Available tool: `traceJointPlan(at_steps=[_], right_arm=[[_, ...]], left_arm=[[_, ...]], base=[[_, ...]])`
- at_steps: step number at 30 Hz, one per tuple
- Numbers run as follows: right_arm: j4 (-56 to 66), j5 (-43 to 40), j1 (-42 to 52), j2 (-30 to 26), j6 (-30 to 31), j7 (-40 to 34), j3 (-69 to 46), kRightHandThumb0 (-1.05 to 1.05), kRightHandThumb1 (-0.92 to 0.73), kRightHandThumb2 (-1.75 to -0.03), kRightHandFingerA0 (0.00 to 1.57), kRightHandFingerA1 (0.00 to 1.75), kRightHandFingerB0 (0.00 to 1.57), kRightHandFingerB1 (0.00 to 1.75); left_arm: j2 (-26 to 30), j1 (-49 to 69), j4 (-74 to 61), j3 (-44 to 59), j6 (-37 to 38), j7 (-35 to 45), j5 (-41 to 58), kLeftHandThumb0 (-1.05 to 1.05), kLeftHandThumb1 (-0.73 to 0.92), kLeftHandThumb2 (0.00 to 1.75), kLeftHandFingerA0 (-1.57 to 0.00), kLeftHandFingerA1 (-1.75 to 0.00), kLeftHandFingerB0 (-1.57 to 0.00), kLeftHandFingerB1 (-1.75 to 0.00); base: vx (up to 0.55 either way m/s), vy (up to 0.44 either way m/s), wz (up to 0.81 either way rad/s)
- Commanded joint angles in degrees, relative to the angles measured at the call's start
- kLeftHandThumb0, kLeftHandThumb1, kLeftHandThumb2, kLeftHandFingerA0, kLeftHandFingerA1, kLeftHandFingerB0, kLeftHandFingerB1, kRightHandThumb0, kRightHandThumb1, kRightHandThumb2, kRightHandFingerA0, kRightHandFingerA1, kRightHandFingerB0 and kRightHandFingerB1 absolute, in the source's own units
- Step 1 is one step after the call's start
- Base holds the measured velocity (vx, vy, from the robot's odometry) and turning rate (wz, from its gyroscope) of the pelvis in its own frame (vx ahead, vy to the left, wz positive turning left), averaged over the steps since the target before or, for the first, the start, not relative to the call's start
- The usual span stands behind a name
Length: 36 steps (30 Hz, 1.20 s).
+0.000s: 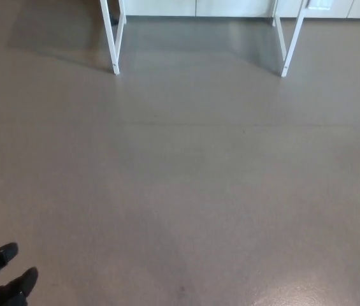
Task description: The robot walk towards a table in front and uses its left hand to pick up the pot from the base and places it on the table
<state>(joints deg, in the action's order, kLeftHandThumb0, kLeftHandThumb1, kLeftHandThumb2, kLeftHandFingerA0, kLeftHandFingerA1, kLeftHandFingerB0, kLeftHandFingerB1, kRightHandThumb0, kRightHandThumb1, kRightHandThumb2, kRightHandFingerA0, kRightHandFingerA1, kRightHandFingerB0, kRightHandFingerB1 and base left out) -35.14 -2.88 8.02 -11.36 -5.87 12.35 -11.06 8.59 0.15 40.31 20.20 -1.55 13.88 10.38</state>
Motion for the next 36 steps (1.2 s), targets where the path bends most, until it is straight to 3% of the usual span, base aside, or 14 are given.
traceJointPlan(at_steps=[1, 11, 12, 13, 14, 16, 18, 19, 24, 25, 30, 31, 32, 36], right_arm=[[1.7, -3.0, 2.4, -0.1, -1.2, 2.1, -1.4, -0.04, -0.92, -1.30, 0.09, 0.54, 0.07, 0.53], [1.7, -2.9, 7.7, 0.1, -4.4, 2.9, -1.2, -0.01, -0.92, -1.30, 0.09, 0.54, 0.07, 0.54], [1.2, -2.6, 8.0, 0.1, -4.9, 2.6, -1.1, -0.01, -0.92, -1.30, 0.09, 0.54, 0.07, 0.54], [0.7, -2.5, 8.3, 0.0, -5.5, 2.6, -1.1, -0.02, -0.92, -1.30, 0.08, 0.54, 0.07, 0.54], [0.1, -2.3, 8.4, -0.1, -6.3, 2.6, -1.0, -0.03, -0.91, -1.30, 0.09, 0.55, 0.08, 0.54], [-0.8, -1.6, 8.6, -0.3, -7.4, 2.3, -0.7, -0.04, -0.91, -1.29, 0.09, 0.55, 0.08, 0.54], [-1.4, -0.8, 9.0, -0.6, -8.4, 1.8, -0.3, -0.04, -0.91, -1.29, 0.09, 0.55, 0.08, 0.54], [-1.4, -0.3, 9.3, -0.8, -8.5, 1.4, 0.0, -0.04, -0.91, -1.29, 0.08, 0.54, 0.08, 0.54], [-1.2, 0.0, 10.5, -0.8, -9.0, 0.9, 0.4, -0.04, -0.90, -1.28, 0.08, 0.54, 0.08, 0.54], [-1.8, -0.1, 10.4, -0.9, -9.3, 1.1, 0.4, -0.10, -0.88, -0.79, 0.02, 0.30, 0.04, 0.21], [-3.0, -0.1, 10.6, -1.4, -11.0, 1.3, 0.5, -0.06, -0.91, -0.74, 0.07, 0.32, 0.06, 0.18], [-3.1, -0.1, 10.6, -1.5, -11.1, 1.3, 0.6, -0.06, -0.91, -0.74, 0.07, 0.32, 0.06, 0.18], [-3.1, 0.0, 10.6, -1.5, -11.3, 1.2, 0.7, -0.04, -0.90, -1.28, 0.09, 0.55, 0.08, 0.54], [-2.7, 0.5, 10.3, -1.7, -11.2, 0.7, 1.0, -0.03, -0.90, -1.28, 0.09, 0.55, 0.09, 0.54]], left_arm=[[0.1, 0.3, 1.8, 0.8, 0.8, 2.8, 2.9, -0.16, 0.59, 0.57, -0.39, -0.44, -0.34, -0.36], [-0.1, 6.0, 1.3, -0.8, 1.4, 4.5, 2.2, -0.17, 0.59, 0.58, -0.36, -0.43, -0.29, -0.35], [0.2, 6.6, 1.3, -1.2, 1.6, 5.1, 2.1, -0.13, 0.41, 0.87, -0.24, -0.56, -0.16, -0.50], [0.3, 7.0, 1.5, -1.6, 1.9, 5.3, 1.8, -0.13, 0.42, 0.87, -0.22, -0.55, -0.14, -0.49], [0.4, 7.3, 1.9, -1.8, 2.5, 5.8, 1.8, -0.19, 0.58, 0.59, -0.27, -0.42, -0.24, -0.35], [0.7, 7.7, 2.4, -2.0, 3.0, 6.5, 1.9, -0.14, 0.41, 0.87, -0.22, -0.56, -0.12, -0.49], [0.8, 8.2, 2.6, -2.2, 3.1, 6.7, 2.0, -0.14, 0.40, 0.86, -0.23, -0.56, -0.12, -0.49], [0.9, 8.5, 2.9, -2.3, 3.3, 7.1, 2.0, -0.19, 0.57, 0.56, -0.28, -0.42, -0.22, -0.32], [1.5, 9.6, 3.6, -2.8, 4.0, 8.4, 2.1, -0.24, 0.52, 0.60, -0.20, -0.41, -0.17, -0.34], [1.5, 9.4, 4.1, -2.9, 4.2, 8.5, 2.2, -0.23, 0.53, 0.60, -0.19, -0.41, -0.18, -0.33], [1.5, 9.5, 5.7, -3.6, 5.6, 8.9, 1.7, -0.22, 0.54, 0.60, -0.18, -0.40, -0.16, -0.33], [1.5, 9.5, 5.7, -3.7, 5.7, 8.9, 1.7, -0.22, 0.54, 0.60, -0.18, -0.40, -0.16, -0.33], [1.4, 9.7, 5.6, -3.8, 6.0, 9.0, 1.7, -0.24, 0.53, 0.60, -0.18, -0.41, -0.16, -0.33], [1.4, 9.8, 5.3, -3.7, 5.9, 9.0, 2.1, -0.23, 0.55, 0.59, -0.18, -0.39, -0.17, -0.32]], base=[[0.00, 0.000, 0.00], [0.00, 0.000, 0.00], [0.00, 0.000, 0.00], [0.00, 0.000, 0.00], [0.00, 0.000, 0.00], [0.00, 0.000, 0.00], [0.00, 0.000, 0.00], [0.00, 0.000, 0.00], [0.01, -0.042, -0.07], [0.03, 0.010, -0.10], [-0.04, -0.012, 0.07], [0.04, 0.127, -0.07], [0.06, 0.178, -0.10], [0.10, 0.298, -0.21]])
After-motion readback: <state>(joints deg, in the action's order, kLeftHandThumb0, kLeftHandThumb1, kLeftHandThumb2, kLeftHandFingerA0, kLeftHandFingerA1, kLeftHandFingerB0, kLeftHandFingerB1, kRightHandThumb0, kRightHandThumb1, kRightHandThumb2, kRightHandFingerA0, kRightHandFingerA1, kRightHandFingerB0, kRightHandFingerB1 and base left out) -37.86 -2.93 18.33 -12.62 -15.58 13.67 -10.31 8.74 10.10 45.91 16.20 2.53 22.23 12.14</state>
